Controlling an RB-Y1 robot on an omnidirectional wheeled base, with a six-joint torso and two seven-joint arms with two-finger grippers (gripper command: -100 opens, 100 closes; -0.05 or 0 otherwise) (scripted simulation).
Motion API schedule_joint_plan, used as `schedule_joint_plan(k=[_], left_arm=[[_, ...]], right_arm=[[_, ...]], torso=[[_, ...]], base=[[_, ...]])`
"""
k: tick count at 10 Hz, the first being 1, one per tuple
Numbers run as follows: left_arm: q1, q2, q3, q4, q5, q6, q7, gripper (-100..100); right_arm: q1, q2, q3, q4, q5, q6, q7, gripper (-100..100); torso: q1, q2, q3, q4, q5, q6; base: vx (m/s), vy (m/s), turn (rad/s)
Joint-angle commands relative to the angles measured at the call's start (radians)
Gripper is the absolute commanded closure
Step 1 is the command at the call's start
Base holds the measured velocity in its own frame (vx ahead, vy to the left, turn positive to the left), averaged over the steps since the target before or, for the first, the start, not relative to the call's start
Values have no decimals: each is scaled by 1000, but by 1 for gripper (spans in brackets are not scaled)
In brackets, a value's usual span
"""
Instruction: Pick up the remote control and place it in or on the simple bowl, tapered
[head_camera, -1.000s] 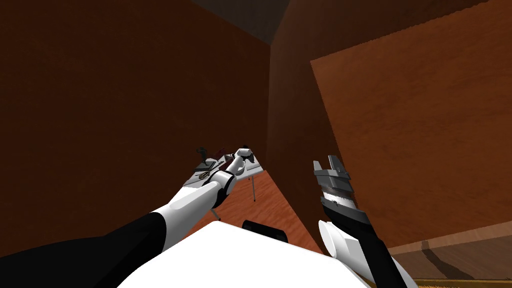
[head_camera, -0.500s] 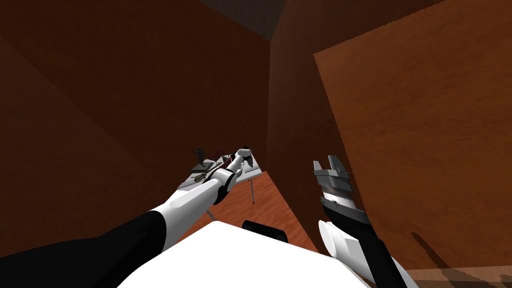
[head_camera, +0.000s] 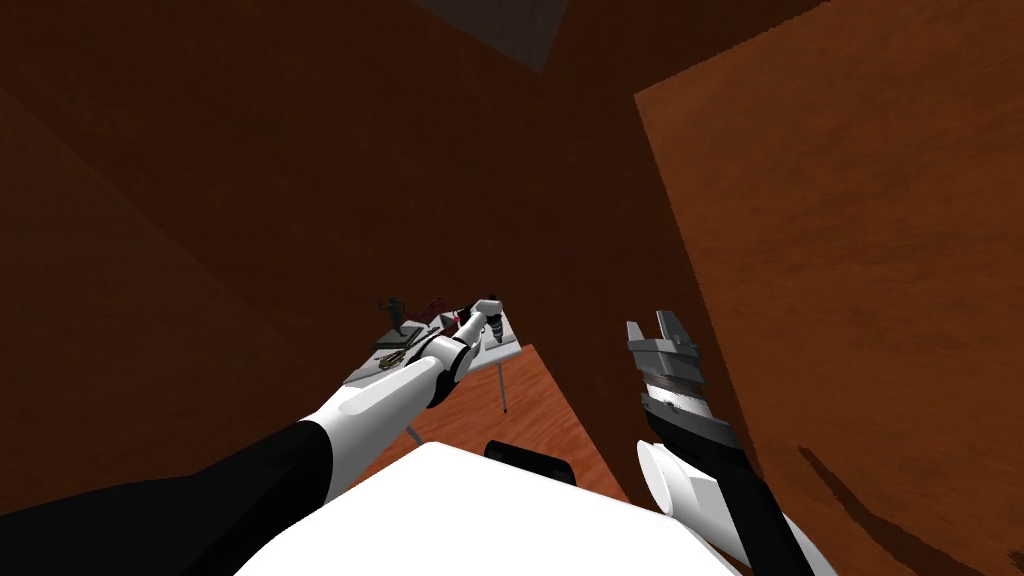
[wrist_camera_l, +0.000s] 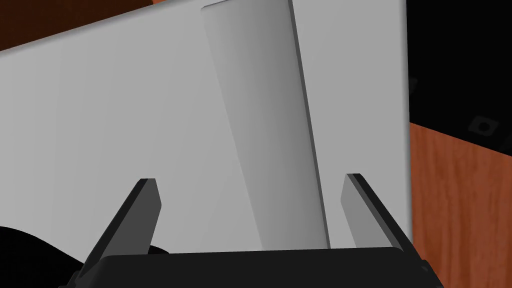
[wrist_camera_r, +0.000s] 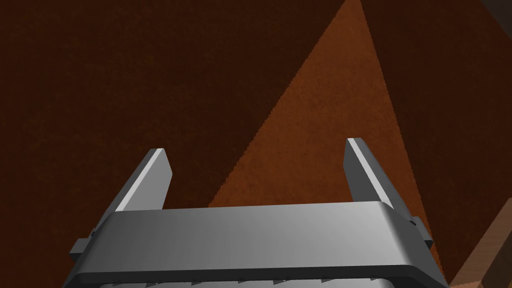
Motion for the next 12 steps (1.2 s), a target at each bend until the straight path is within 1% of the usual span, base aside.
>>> schedule_joint_plan(k=[1, 2, 3, 4, 5, 7, 8, 9, 10, 11, 12], left_arm=[[-29, -1, -1, 50, -2, -1, 0, -100], [-29, -1, -1, 72, -2, -1, 0, -100], [-38, 0, -3, 99, -8, 29, 6, -100], [-44, 1, -6, 144, -13, 55, 11, -100], [-44, 1, -6, 144, -13, 55, 11, -100], [-49, 1, -11, 195, -22, 91, 17, -100], [-49, 1, -11, 189, -22, 91, 17, -100], [-49, 1, -11, 195, -22, 91, 17, -100], [-46, 0, -13, 219, -27, 106, 20, -100], [-41, 0, -13, 194, -25, 103, 21, -100], [-40, -1, -13, 195, -26, 107, 21, 0]], right_arm=[[0, 0, 0, 0, 0, 0, 0, 0], [0, 0, 0, 0, 0, 0, 0, 0], [0, 0, 0, 0, 0, 0, 0, 0], [0, 0, 0, 0, 0, 0, 0, 0], [0, 0, 0, 0, 0, 0, 0, 0], [0, 0, 0, 0, 0, 0, 0, 0], [0, 0, 0, 0, 0, 0, 0, 0], [0, 0, 0, 0, 0, 0, 0, 0], [0, 0, 0, 0, 0, 0, 0, 0], [0, 0, 0, 0, 0, 0, 0, 0], [0, 0, 0, 0, 0, 0, 0, 0]], torso=[[0, 0, 0, 0, 0, 0], [0, 1, 0, 0, 0, 0], [1, 3, 1, 1, 0, 0], [1, 2, 1, 1, 0, 0], [0, 0, 0, 0, 0, 0], [1, 0, 0, 0, 0, 0], [1, 1, 0, 0, 0, 0], [1, 1, 1, 0, 0, 0], [2, 3, 2, 1, 0, 0], [2, 3, 2, 1, 0, 0], [2, 4, 2, 1, 0, 0]], base=[[61, -26, 20], [24, -9, -6], [42, -24, 22], [82, -43, 38], [73, -32, 18], [72, -25, 18], [50, -23, 14], [23, -7, -4], [37, -5, 7], [22, -3, 4], [0, 0, 0]])
